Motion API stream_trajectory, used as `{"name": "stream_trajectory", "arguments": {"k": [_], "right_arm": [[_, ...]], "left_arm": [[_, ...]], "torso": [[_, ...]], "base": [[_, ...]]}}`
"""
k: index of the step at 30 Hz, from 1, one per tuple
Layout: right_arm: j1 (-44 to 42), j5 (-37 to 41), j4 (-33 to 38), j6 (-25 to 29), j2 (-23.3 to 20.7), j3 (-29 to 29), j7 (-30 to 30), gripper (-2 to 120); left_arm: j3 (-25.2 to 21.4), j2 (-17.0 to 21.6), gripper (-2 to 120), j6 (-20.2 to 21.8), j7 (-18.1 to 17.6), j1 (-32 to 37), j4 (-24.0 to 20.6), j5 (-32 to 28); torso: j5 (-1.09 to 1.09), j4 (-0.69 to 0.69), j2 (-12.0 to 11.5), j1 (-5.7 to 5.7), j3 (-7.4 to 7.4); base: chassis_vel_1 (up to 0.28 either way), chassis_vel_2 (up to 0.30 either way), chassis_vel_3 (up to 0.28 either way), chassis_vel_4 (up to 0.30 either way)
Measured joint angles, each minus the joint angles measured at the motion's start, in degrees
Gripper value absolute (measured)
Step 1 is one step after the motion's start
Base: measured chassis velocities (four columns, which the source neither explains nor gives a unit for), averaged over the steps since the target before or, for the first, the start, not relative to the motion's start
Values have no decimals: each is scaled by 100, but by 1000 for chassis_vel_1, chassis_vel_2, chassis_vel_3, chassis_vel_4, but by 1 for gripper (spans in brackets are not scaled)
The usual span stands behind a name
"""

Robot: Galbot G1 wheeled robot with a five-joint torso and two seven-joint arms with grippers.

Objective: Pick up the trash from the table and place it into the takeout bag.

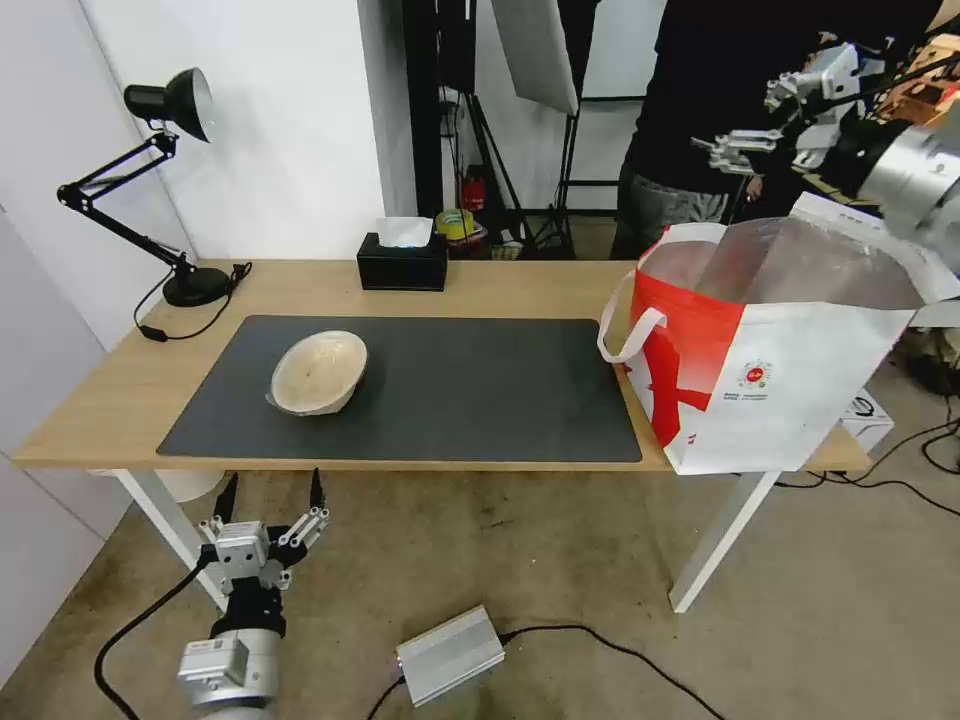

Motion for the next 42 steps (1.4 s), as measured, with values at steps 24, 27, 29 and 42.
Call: {"name": "stream_trajectory", "arguments": {"k": [24,27,29,42], "right_arm": [[-2528,1201,2873,246,51,948,2801,98],[-2805,1080,3024,286,148,956,2770,98],[-3081,879,3119,311,226,1019,2756,98],[-4819,-241,3375,663,570,1693,2743,97]], "left_arm": [[-8,-38,100,4,0,-33,67,58],[-27,-38,100,5,0,-20,68,59],[-42,-38,100,5,0,-12,68,59],[-39,-43,100,0,-5,-11,83,70]], "torso": [[0,0,0,0,0],[0,0,0,0,0],[0,1,0,0,0],[0,0,-1,0,0]], "base": [[0,0,0,0],[0,0,0,0],[0,0,0,0],[0,0,0,0]]}}
